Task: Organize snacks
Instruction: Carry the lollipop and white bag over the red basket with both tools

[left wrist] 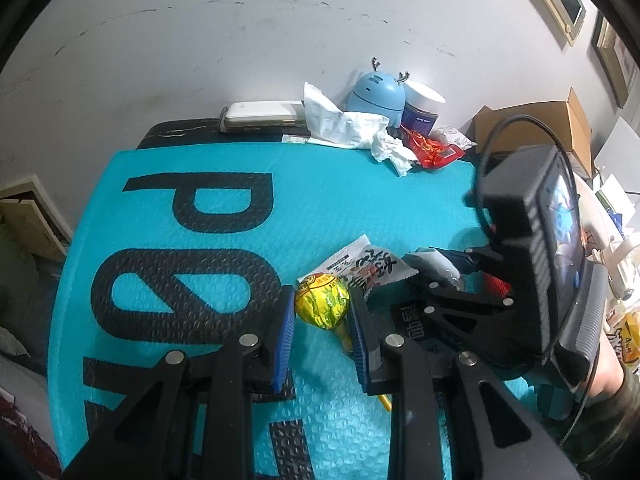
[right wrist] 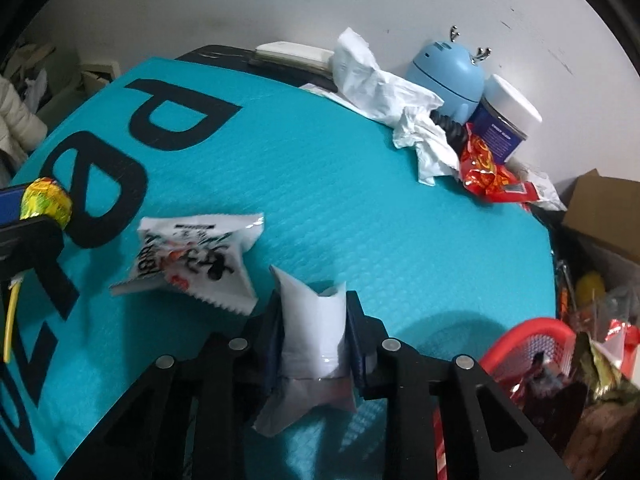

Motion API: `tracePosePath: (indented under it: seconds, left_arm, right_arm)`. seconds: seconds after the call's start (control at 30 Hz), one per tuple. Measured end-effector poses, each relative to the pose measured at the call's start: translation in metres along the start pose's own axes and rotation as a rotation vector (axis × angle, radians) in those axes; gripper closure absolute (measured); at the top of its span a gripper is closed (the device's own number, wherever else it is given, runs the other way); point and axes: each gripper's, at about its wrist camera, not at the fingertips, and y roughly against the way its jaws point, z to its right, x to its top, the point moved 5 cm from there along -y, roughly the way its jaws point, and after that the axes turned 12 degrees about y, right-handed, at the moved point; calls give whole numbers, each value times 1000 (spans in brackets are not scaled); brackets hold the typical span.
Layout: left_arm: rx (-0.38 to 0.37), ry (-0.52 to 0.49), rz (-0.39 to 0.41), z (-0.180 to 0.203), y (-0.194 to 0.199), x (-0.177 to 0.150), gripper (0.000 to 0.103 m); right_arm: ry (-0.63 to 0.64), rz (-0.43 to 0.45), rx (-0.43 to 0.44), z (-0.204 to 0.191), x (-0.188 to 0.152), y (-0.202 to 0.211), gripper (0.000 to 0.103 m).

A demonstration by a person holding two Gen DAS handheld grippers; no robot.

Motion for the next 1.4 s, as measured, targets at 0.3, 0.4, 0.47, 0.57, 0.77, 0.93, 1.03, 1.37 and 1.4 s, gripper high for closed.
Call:
tracePosePath:
  seconds: [0.3,0.4,0.47,0.57,0.77,0.93,1.03,1.37,1.4]
  left_arm:
    - [4,3,23,0,31,-16,78]
    - [6,-6,34,3,45,-23,78]
    - [7,-12,45,6,56,-29,78]
    - [2,-19,61,12,72,-36,78]
    - [-20,-48,95,30,104,-52,78]
    - [-46,-78,122,49,127,-64,78]
    - [-70,-94,131,63,136,-70,78]
    - [-158,-179,140,114,158,-97,78]
    - [-169,-188,137,120,160,-101,78]
  right_arm:
    - [-49,86,43,-13,-13,46,76]
    - [-70,118,76,-20,-21,66,76]
    - [-75,140,87,-24,-25,79,76]
    - [-80,176,93,-29,-32,99,76]
    - [-94,244,102,-37,-52,142,76]
    - [-116,294,104,-39,-72,174,76]
    - [-131,317,105,-37,-86,190,76]
    - [-207,362,64,-20,-138,236,76]
    - [-212,364,61,-18,-142,239,76]
